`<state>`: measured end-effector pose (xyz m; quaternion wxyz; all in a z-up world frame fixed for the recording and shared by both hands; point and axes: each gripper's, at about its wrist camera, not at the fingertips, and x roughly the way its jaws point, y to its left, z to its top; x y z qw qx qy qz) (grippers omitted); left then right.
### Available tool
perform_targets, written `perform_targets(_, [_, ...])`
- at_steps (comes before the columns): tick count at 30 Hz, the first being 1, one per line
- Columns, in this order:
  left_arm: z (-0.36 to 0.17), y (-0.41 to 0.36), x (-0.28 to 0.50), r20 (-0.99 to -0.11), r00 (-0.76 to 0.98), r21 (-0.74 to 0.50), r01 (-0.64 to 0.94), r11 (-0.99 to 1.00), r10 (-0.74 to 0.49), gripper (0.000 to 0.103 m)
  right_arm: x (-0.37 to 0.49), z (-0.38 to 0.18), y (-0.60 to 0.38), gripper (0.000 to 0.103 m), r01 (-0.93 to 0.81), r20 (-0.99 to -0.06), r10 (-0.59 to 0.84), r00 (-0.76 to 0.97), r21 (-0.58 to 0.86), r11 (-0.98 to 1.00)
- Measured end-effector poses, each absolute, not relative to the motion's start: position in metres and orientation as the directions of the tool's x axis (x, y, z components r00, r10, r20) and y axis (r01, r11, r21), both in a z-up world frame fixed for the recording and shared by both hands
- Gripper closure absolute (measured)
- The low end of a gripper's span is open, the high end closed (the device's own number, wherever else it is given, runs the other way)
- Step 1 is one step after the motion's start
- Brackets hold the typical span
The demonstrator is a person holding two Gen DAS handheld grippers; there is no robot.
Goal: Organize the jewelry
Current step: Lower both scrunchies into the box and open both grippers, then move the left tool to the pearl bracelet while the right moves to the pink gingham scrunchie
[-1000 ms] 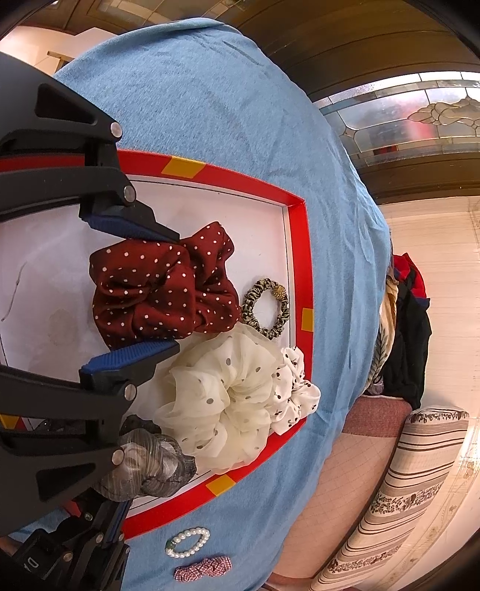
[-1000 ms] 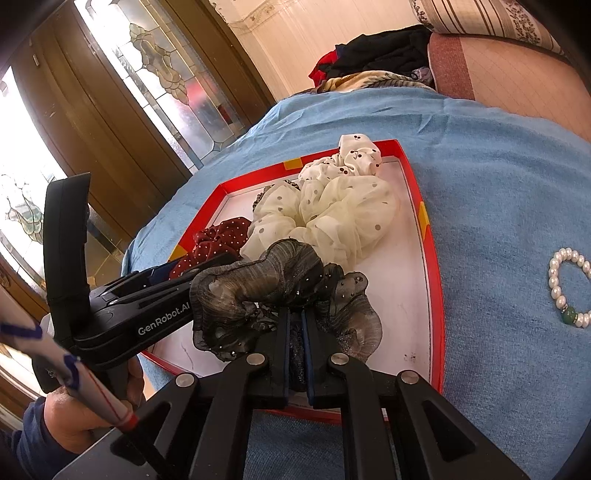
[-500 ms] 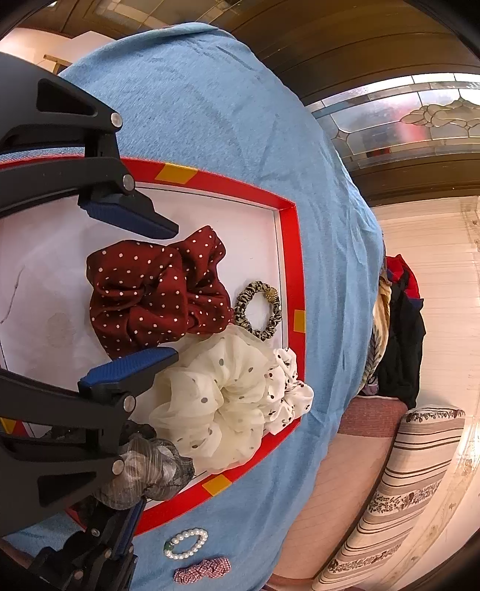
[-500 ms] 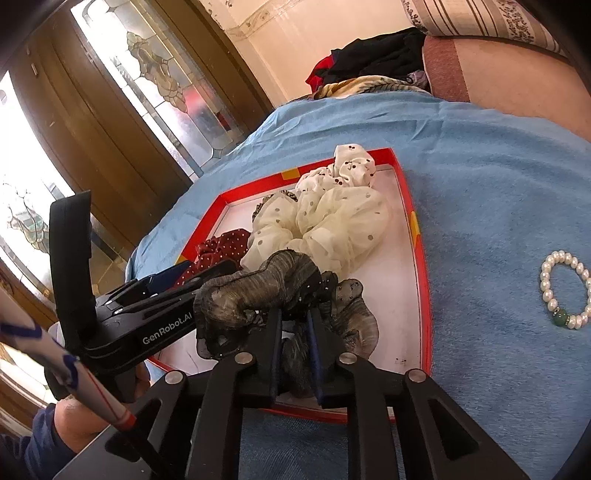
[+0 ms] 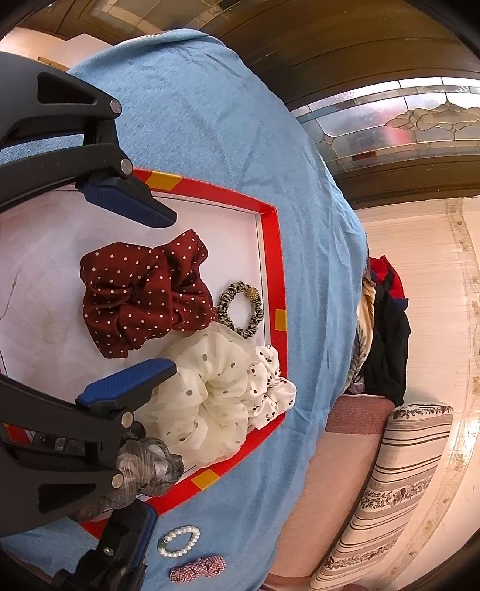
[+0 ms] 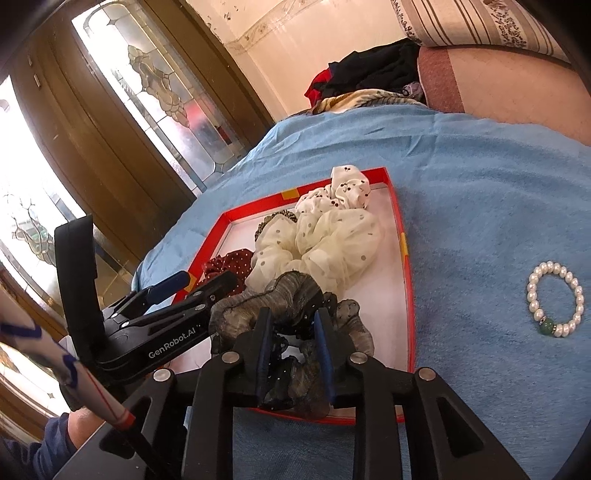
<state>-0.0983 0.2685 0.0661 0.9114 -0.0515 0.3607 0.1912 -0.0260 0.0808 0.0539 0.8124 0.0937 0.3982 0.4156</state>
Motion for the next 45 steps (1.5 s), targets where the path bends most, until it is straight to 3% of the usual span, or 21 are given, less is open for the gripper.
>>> perform_targets(10, [0.089,0.256,-0.108,-0.584,0.754,0.002,-0.371,0.929,0.302,0.029,-0.005,0.071,0.044,0.077,-0.541,-0.528,0.739,0.419,0.508,0.670])
perform_targets(19, [0.115,0.197,-0.091,-0.531,0.833,-0.007,-0.188,0.982,0.156,0.027,0.041,0.094,-0.080,0.068,-0.311,-0.464,0.638,0.615,0.601,0.737])
perform_targets(23, [0.114,0.160,-0.075,-0.564,0.826,-0.040,-0.058,0.997,0.026,0.027,0.054,0.091,-0.125,0.068,-0.201,-0.471,0.591,0.655,0.646,0.737])
perform_targets(28, [0.087,0.115,-0.033,-0.689,0.694,-0.203,0.092,0.975,-0.209,0.027,0.061,0.087,-0.156,0.068,-0.109,-0.490,0.551,0.675,0.673,0.732])
perform_targets(32, [0.057,0.089,0.004,-0.755,0.576,-0.304,0.115,0.946,-0.313,0.027,0.062,0.085,-0.172,0.063,-0.069,-0.502,0.529,0.684,0.678,0.732])
perform_targets(35, [0.044,0.076,0.023,-0.788,0.541,-0.294,0.086,0.952,-0.293,0.027,0.063,0.083,-0.177,0.062,-0.056,-0.500,0.532,0.683,0.691,0.721])
perform_targets(37, [0.038,0.068,0.036,-0.811,0.530,-0.246,0.076,0.966,-0.248,0.039,0.065,0.082,-0.181,0.062,-0.052,-0.496,0.536,0.683,0.699,0.713])
perform_targets(38, [0.035,0.064,0.042,-0.820,0.526,-0.217,0.079,0.973,-0.225,0.052,0.065,0.082,-0.182,0.062,-0.051,-0.495,0.537,0.683,0.701,0.712])
perform_targets(41, [0.024,0.050,0.056,-0.852,0.501,-0.122,0.093,0.988,-0.153,0.063,0.067,0.081,-0.185,0.062,-0.050,-0.491,0.540,0.683,0.706,0.706])
perform_targets(45, [0.009,0.025,0.066,-0.838,0.544,0.050,0.136,0.989,-0.032,0.065,0.065,0.081,-0.190,0.062,-0.040,-0.496,0.529,0.689,0.702,0.711])
